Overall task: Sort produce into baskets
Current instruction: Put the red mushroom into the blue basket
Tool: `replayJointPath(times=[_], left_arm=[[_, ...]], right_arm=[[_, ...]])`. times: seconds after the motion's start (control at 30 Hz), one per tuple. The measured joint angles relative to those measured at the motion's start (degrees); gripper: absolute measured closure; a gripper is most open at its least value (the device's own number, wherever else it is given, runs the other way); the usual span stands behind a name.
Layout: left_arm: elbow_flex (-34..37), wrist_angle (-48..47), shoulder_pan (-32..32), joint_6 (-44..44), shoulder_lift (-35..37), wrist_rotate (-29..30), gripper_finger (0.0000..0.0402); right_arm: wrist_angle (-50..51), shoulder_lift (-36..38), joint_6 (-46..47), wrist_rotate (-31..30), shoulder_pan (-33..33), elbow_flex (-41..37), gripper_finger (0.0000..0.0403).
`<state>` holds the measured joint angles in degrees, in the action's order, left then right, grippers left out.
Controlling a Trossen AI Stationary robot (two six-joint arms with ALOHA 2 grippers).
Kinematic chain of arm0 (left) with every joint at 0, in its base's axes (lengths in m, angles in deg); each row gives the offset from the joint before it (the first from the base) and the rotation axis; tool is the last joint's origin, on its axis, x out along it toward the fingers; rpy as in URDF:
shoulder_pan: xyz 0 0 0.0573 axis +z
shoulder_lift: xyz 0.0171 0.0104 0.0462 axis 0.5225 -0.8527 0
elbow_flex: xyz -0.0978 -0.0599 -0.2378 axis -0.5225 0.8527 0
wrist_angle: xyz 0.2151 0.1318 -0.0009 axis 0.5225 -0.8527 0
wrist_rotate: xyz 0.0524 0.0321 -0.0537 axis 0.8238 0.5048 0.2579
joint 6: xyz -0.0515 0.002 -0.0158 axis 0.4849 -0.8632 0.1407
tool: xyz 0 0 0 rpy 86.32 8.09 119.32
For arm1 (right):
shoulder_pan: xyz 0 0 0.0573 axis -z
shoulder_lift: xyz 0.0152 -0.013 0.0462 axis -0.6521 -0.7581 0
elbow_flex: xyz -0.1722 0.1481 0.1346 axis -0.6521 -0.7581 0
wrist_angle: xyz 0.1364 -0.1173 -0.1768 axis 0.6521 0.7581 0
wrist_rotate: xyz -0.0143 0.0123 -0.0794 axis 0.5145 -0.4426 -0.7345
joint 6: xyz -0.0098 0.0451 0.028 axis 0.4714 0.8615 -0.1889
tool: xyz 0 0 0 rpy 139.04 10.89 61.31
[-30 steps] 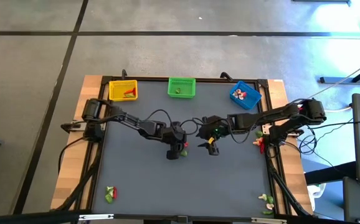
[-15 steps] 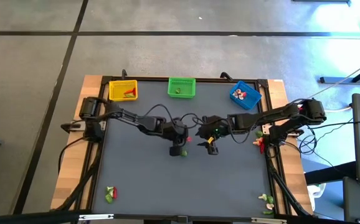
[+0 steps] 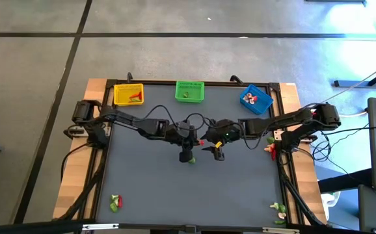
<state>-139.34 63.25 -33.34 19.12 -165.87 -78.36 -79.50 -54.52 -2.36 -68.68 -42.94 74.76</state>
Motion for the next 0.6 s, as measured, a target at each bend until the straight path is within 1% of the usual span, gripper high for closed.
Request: replayJointPath(times=[0.1,0.2,0.37,0.5,0.6], left_arm=[[0.00,0.64,-0.05,0.02,0.00,-0.13,0.0377],[0.00,0.61,-0.05,-0.02,0.00,-0.21,0.0377],[0.00,0.59,-0.05,-0.02,0.00,-0.20,0.0377],[0.00,0.83,-0.05,2.86,-0.10,-0.20,0.0377],[0.02,0.89,0.03,3.86,-0.15,-0.18,0.0373]], right_arm=[[0.17,0.00,0.07,-0.68,0.00,0.00,0.0178],[0.03,0.00,0.07,-0.69,0.00,0.00,0.0203],[-0.33,0.00,-0.21,-0.67,0.00,0.00,0.0271],[-0.33,0.00,-3.41,-0.67,0.00,0.00,0.0326],[-0.28,0.00,-4.63,-0.67,0.00,0.00,0.0355]])
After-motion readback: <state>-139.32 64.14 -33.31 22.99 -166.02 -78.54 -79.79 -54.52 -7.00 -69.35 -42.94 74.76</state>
